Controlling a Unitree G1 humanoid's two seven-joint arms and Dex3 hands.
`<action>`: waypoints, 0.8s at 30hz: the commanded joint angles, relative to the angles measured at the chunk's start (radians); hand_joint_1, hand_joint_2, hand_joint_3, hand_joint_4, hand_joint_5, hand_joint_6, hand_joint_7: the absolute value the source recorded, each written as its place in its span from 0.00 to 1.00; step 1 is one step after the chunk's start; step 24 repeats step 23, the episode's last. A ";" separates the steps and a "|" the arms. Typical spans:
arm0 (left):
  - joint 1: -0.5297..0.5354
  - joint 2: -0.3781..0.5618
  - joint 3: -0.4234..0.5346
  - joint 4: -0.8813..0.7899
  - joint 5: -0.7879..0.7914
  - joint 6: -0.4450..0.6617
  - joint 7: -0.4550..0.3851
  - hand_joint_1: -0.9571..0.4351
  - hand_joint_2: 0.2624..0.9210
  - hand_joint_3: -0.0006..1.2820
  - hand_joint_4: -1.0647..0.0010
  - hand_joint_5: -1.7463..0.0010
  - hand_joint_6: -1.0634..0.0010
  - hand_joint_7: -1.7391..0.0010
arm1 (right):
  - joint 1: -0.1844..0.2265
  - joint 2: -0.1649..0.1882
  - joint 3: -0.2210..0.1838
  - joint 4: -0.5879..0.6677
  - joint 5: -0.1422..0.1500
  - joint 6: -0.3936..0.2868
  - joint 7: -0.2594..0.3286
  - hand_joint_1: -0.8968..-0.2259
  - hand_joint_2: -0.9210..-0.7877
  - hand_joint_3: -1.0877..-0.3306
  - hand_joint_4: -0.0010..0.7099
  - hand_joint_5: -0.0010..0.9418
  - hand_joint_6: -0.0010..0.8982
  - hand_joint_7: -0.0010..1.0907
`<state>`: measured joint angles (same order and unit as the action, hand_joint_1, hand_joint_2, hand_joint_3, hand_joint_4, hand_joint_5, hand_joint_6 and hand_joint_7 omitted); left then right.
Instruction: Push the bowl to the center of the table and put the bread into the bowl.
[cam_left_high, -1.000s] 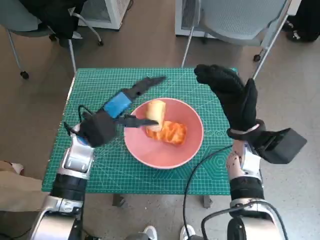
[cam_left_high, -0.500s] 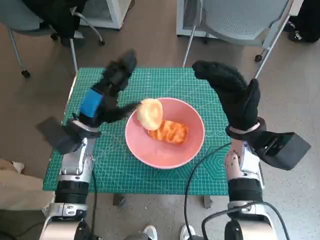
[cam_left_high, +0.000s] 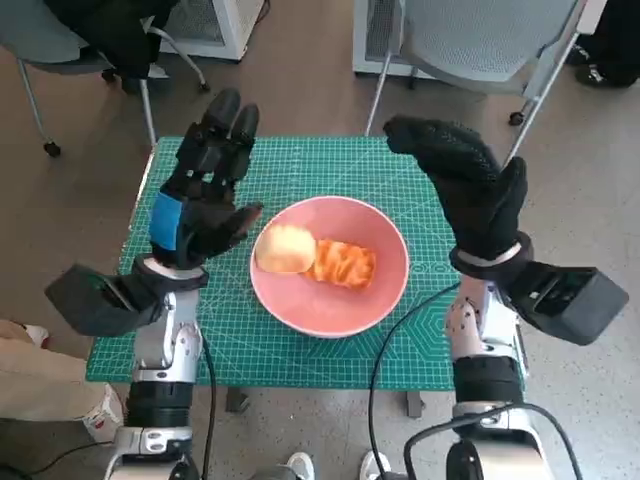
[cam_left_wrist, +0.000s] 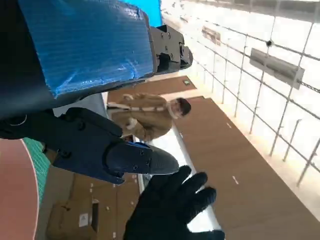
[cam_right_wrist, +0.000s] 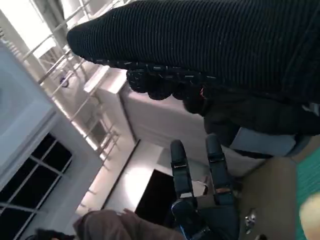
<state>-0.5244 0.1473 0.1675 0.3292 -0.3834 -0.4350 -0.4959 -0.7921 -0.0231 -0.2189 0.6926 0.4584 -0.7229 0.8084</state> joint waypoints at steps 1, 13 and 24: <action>0.018 -0.001 0.008 -0.020 0.014 -0.040 0.003 0.26 1.00 0.18 0.93 0.99 0.99 0.72 | 0.010 -0.006 0.007 -0.006 -0.007 -0.010 0.003 0.34 0.00 0.30 0.10 0.01 0.00 0.22; 0.034 0.005 0.001 -0.032 0.008 -0.043 -0.014 0.26 1.00 0.21 0.90 0.99 1.00 0.72 | 0.023 -0.021 0.022 -0.045 -0.029 -0.018 -0.022 0.32 0.00 0.31 0.09 0.00 0.00 0.21; 0.039 0.019 0.008 -0.038 -0.012 -0.020 -0.049 0.25 1.00 0.19 0.89 0.99 1.00 0.72 | 0.018 -0.028 0.032 -0.041 -0.053 -0.038 -0.043 0.34 0.00 0.30 0.08 0.00 0.00 0.22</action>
